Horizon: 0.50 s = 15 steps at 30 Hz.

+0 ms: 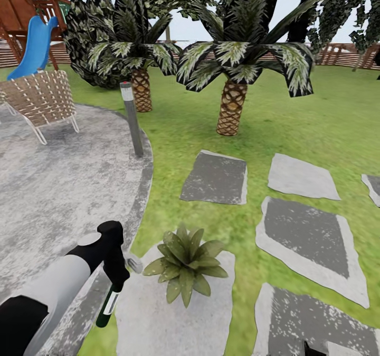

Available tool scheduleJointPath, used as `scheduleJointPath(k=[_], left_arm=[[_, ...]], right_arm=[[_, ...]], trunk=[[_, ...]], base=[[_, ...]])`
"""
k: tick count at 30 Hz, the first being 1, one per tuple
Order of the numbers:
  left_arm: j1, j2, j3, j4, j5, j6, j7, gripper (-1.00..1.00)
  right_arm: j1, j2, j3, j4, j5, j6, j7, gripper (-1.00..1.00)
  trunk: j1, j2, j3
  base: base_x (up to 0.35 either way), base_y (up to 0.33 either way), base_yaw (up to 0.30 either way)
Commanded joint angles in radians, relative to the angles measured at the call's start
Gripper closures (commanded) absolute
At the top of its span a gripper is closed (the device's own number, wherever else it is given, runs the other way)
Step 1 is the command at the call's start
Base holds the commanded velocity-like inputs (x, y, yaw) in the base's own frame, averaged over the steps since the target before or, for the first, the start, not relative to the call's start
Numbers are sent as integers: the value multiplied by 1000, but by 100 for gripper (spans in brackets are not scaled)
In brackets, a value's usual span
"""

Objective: Pick up the pesticide atomizer in the garden and spray insectifuge to fully cover both potted plants in the garden.

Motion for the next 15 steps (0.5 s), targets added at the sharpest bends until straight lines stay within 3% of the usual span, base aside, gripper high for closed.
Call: scheduleJointPath(k=[1, 9, 15], left_arm=[[0, 1, -5, -2, -7, 11, -10, 100], [1, 1, -3, -1, -13, 11, -10, 100], [1, 1, -2, -2, -12, 11, -10, 100]], right_arm=[[-1, 0, -7, 2, 11, -4, -1, -100], [-1, 2, -5, 2, 9, -4, 0, -100], [-1, 2, -5, 2, 9, -4, -1, -100]], trunk=[[0, 0, -1], [0, 0, -1], [0, 0, -1]], base=[[-133, -271, 0], [-136, -270, 5], [-34, -275, 219]])
